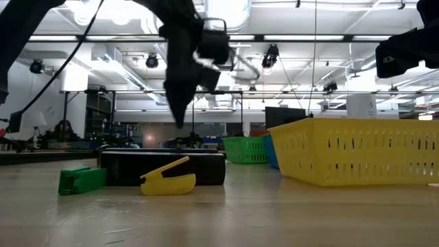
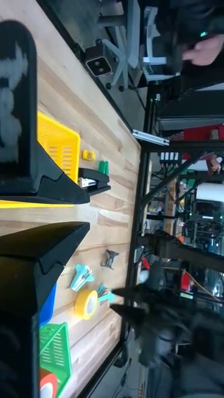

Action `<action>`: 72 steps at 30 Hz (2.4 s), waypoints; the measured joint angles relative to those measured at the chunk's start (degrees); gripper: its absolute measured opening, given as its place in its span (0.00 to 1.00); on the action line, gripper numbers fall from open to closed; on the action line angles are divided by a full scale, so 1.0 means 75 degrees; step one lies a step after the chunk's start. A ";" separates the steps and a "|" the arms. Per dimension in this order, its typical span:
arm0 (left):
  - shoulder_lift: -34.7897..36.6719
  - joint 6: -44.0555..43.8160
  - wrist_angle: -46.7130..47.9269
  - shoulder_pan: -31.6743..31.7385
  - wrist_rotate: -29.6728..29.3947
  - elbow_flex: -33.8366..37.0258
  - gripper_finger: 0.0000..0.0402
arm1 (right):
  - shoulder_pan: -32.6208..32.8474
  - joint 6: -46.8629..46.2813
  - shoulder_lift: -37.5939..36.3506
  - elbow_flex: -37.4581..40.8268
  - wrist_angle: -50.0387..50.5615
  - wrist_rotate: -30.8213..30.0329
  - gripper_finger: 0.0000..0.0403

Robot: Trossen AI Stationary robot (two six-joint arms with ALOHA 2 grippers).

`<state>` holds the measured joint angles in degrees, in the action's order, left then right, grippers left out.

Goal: Pick and place Stapler, Stapler remover, tape
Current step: Put the yellow tape into the orange bin

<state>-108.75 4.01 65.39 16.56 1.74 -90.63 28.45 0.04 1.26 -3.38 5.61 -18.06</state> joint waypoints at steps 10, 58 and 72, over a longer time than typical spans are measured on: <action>0.0041 0.0111 -0.0745 -0.0017 -0.0629 0.2026 0.36 | 0.0000 0.0005 0.0000 0.0000 0.0000 0.0000 0.13; 0.1305 0.1244 -0.4115 -0.0102 -0.0901 0.3876 0.27 | 0.0002 0.0014 0.0003 0.0000 0.0001 0.0001 0.13; 0.1300 0.1326 -0.4517 -0.0070 -0.0889 0.3876 0.17 | 0.0003 0.0014 0.0003 0.0000 0.0000 0.0000 0.13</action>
<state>-99.00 13.95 31.51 16.03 -4.93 -61.56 28.47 0.14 1.28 -3.38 5.61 -18.06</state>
